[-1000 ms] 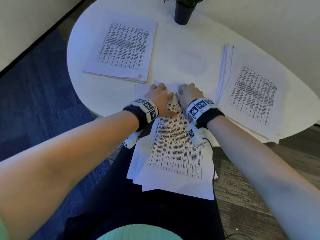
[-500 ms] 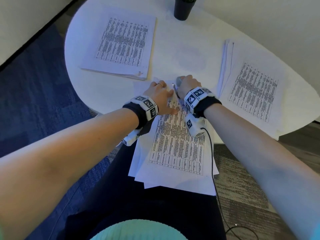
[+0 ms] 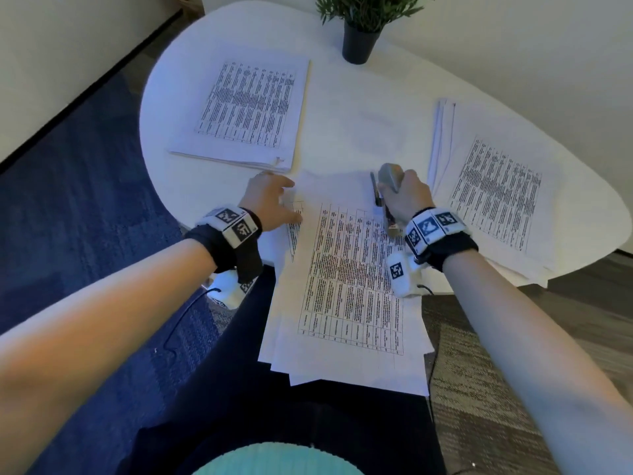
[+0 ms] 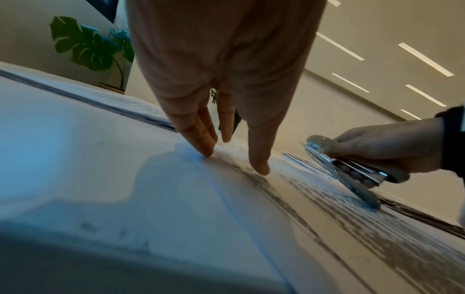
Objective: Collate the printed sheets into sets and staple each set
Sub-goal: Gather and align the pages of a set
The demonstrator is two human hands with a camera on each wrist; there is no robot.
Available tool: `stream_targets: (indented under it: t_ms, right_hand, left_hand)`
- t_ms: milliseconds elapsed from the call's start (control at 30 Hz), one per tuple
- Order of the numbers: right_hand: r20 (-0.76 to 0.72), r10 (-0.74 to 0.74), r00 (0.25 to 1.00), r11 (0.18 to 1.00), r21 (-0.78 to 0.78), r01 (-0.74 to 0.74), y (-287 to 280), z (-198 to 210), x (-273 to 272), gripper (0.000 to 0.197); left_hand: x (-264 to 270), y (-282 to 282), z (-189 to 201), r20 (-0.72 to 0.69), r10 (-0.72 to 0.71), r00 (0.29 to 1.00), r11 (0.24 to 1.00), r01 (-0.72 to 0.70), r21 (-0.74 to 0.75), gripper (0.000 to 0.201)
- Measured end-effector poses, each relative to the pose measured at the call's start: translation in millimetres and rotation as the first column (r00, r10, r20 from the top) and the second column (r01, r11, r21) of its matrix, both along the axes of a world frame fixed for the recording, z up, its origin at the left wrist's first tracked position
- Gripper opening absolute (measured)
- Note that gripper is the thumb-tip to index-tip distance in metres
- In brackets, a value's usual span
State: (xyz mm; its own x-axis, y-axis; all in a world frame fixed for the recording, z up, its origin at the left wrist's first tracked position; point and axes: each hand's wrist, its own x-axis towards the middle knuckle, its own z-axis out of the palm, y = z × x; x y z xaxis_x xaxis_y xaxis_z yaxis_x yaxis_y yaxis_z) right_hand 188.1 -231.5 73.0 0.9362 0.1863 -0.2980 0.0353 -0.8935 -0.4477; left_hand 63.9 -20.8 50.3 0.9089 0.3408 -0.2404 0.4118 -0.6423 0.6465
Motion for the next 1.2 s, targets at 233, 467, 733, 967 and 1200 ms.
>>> stream_targets:
  t_ms: [233,467,733,967,1200]
  right_hand:
    - [-0.026,-0.013,1.000,1.000,0.028,0.013,-23.2,-7.0,-15.8,0.049]
    - [-0.066,0.099,0.993,0.987,0.135,-0.090,-23.6,10.3,-32.7,0.023]
    - [-0.068,0.366,0.928,0.910,0.237,-0.341,-12.9,29.1,-64.3,0.050]
    - [-0.049,0.539,0.841,0.839,0.113,-0.532,-14.0,28.5,-76.0,0.058]
    - [-0.028,0.569,0.822,0.822,0.008,-0.569,-13.3,34.1,-75.7,0.057]
  left_hand:
    - [-2.1,-37.0,0.1,-0.116,-0.110,0.987,0.987,0.122,0.107,0.093]
    - [3.7,-66.1,6.5,0.106,-0.043,0.993,0.994,0.053,-0.097,0.057]
    - [5.1,-76.1,21.2,0.006,-0.032,0.999,0.954,0.032,-0.298,0.037]
    - [-15.9,-63.8,14.8,-0.092,0.060,0.994,0.809,-0.102,-0.579,0.026]
    - [-28.4,-52.5,16.1,-0.123,0.123,0.985,0.738,-0.174,-0.652,0.012]
